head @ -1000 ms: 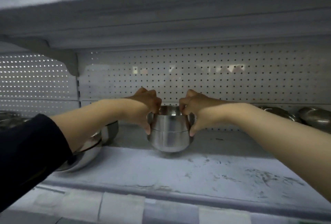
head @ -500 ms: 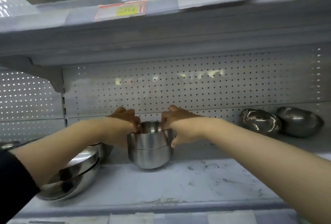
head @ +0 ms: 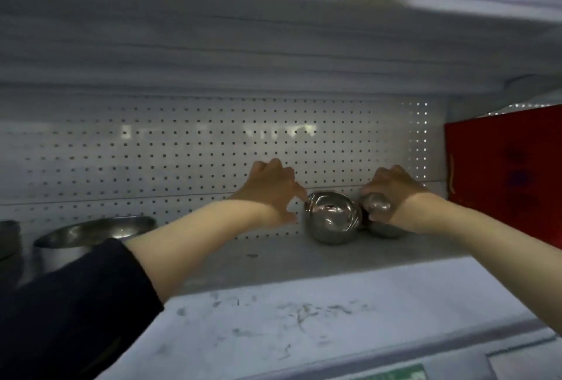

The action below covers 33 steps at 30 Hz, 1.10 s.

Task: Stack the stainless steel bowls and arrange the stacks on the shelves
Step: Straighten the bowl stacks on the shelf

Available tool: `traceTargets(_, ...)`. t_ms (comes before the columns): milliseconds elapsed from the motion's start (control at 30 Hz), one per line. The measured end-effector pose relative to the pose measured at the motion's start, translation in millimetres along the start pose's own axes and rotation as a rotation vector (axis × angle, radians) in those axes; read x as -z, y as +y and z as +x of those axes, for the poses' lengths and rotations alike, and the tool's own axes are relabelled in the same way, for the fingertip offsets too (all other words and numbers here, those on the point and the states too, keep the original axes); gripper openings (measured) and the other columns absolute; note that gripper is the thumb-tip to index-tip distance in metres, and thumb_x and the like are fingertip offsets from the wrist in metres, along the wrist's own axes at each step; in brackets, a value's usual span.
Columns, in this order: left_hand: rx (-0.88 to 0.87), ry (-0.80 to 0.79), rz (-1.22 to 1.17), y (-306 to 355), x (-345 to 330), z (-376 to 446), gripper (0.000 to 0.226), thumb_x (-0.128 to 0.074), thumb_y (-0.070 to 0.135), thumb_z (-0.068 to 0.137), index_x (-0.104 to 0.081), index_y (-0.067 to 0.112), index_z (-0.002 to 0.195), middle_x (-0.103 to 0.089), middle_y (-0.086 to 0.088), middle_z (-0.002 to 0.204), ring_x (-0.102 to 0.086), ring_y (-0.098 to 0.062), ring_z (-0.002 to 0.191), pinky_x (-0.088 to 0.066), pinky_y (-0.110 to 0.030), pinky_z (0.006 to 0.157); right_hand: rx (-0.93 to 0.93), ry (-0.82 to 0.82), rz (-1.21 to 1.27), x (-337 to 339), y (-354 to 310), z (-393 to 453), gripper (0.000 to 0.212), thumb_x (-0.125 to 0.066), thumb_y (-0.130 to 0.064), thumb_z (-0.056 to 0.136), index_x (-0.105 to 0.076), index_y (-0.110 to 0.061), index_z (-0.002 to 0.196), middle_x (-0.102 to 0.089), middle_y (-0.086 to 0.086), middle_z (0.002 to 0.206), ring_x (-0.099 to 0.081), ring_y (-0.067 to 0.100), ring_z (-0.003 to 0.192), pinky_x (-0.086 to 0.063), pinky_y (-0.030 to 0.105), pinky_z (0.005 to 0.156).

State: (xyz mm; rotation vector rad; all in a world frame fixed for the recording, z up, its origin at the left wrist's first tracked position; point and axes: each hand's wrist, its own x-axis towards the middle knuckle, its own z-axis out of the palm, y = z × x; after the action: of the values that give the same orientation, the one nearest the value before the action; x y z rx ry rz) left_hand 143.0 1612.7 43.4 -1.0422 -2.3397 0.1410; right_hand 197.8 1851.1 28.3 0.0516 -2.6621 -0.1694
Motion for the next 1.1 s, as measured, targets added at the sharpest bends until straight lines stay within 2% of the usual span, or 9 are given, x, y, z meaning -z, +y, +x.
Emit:
traceTargets(67,-0.038,-0.017,0.087,16,-26,28,0.041,-0.058,0.038,0.085,-0.053,0.034,0.125,-0.048,-0.001,0.113,-0.034,-0.023,0.115,-0.023,-0.039,0.1,0.036,-0.065,-0.019,-25,21,6,0.032,-0.062,-0.034,0.082,-0.057,-0.038,0.114,-0.047,-0.004,0.109,-0.038,0.019,0.107,-0.039,0.032,0.089)
traceTargets(133,-0.058,-0.048,0.15,27,-51,53,0.039,-0.057,0.039,0.085,-0.058,0.031,0.122,-0.049,-0.005,0.114,-0.035,-0.027,0.114,-0.025,-0.04,0.096,0.096,-0.063,-0.038,-46,36,15,0.034,-0.061,-0.033,0.08,-0.058,-0.039,0.114,-0.051,-0.003,0.113,-0.043,0.022,0.113,-0.04,0.036,0.095)
traceTargets(267,-0.028,-0.117,0.275,36,-92,86,0.037,-0.059,0.036,0.086,-0.058,0.027,0.121,-0.047,-0.006,0.124,-0.034,-0.028,0.118,-0.026,-0.039,0.097,0.195,-0.017,-0.08,-77,47,37,0.039,-0.062,-0.032,0.081,-0.057,-0.031,0.119,-0.048,0.003,0.117,-0.04,0.024,0.115,-0.032,0.03,0.089)
traceTargets(367,-0.023,-0.127,0.317,36,-108,95,0.038,-0.061,0.032,0.085,-0.059,0.02,0.121,-0.046,-0.007,0.129,-0.033,-0.027,0.119,-0.026,-0.039,0.098,0.218,-0.06,-0.008,-92,48,52,0.048,-0.063,-0.026,0.083,-0.052,-0.024,0.129,-0.045,0.003,0.125,-0.037,0.023,0.118,-0.033,0.031,0.098)
traceTargets(500,-0.039,-0.129,0.366,36,-114,96,0.034,-0.062,0.031,0.085,-0.062,0.014,0.114,-0.05,-0.007,0.124,-0.037,-0.026,0.116,-0.028,-0.036,0.094,0.393,-0.026,-0.097,-99,45,59,0.024,-0.059,-0.026,0.088,-0.065,-0.022,0.111,-0.049,0.003,0.116,-0.037,0.022,0.111,-0.035,0.033,0.087)
traceTargets(667,-0.136,-0.177,0.468,30,-98,88,0.027,-0.061,0.034,0.085,-0.065,0.02,0.108,-0.054,-0.002,0.119,-0.038,-0.023,0.113,-0.029,-0.034,0.092,0.446,-0.007,-0.126,-85,35,58,0.019,-0.059,-0.029,0.089,-0.066,-0.017,0.103,-0.048,0.0,0.109,-0.04,0.019,0.103,-0.038,0.031,0.077)
traceTargets(800,-0.141,-0.237,0.251,5,-60,53,0.031,-0.061,0.048,0.081,-0.068,0.026,0.101,-0.055,0.006,0.104,-0.037,-0.018,0.106,-0.023,-0.031,0.085,0.512,-0.03,-0.058,-53,12,44,0.016,-0.055,-0.036,0.091,-0.065,-0.025,0.098,-0.04,-0.008,0.095,-0.027,0.011,0.092,-0.033,0.03,0.075)
traceTargets(900,-0.105,-0.241,0.215,-20,-32,11,0.031,-0.058,0.054,0.08,-0.068,0.032,0.099,-0.05,0.013,0.093,-0.034,-0.011,0.097,-0.022,-0.03,0.084,0.554,-0.033,-0.014,-30,-23,33,0.013,-0.053,-0.035,0.093,-0.063,-0.027,0.097,-0.042,-0.008,0.098,-0.027,0.011,0.094,-0.036,0.031,0.079)
traceTargets(1100,-0.001,-0.334,0.207,-60,7,-60,0.025,-0.061,0.058,0.075,-0.068,0.035,0.081,-0.05,0.016,0.084,-0.032,-0.01,0.09,-0.018,-0.029,0.077,0.667,0.039,0.08,-7,-102,25,0.012,-0.056,-0.03,0.091,-0.065,-0.023,0.096,-0.045,-0.004,0.099,-0.028,0.013,0.09,-0.036,0.033,0.075)
